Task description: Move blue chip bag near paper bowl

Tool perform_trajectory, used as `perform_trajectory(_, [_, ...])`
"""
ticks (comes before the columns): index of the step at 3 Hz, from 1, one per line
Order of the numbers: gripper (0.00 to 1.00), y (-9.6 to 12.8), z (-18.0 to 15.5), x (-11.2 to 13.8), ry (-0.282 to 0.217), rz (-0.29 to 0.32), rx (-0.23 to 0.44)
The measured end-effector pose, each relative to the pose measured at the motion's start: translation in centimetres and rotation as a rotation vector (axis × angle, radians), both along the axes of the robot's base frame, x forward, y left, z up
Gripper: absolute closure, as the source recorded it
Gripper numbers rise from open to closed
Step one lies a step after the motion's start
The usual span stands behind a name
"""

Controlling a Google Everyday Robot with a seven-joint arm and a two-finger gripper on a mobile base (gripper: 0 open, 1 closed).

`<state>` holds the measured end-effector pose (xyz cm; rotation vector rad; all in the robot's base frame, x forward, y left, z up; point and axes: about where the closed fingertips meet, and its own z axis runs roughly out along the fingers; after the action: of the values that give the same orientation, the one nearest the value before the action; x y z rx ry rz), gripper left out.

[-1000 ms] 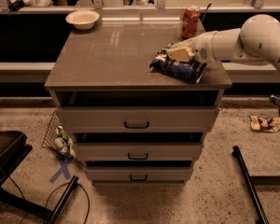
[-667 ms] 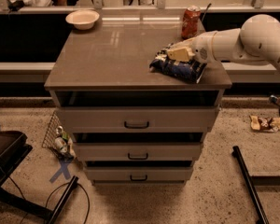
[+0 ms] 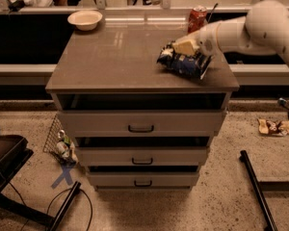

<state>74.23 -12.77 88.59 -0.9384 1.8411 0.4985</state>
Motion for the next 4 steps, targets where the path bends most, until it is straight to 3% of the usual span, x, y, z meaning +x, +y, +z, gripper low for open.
perform_trajectory(1, [0.81, 0.19, 0.80, 1.35, 0.006, -0.021, -0.012])
perform_trajectory(2, [0.94, 0.41, 0.65, 1.36, 0.008, -0.017, -0.011])
perform_trajectory(3, [1.00, 0.60, 0.53, 1.39, 0.010, -0.015, -0.010])
perform_trajectory(4, [1.00, 0.61, 0.52, 1.39, 0.010, -0.015, -0.010])
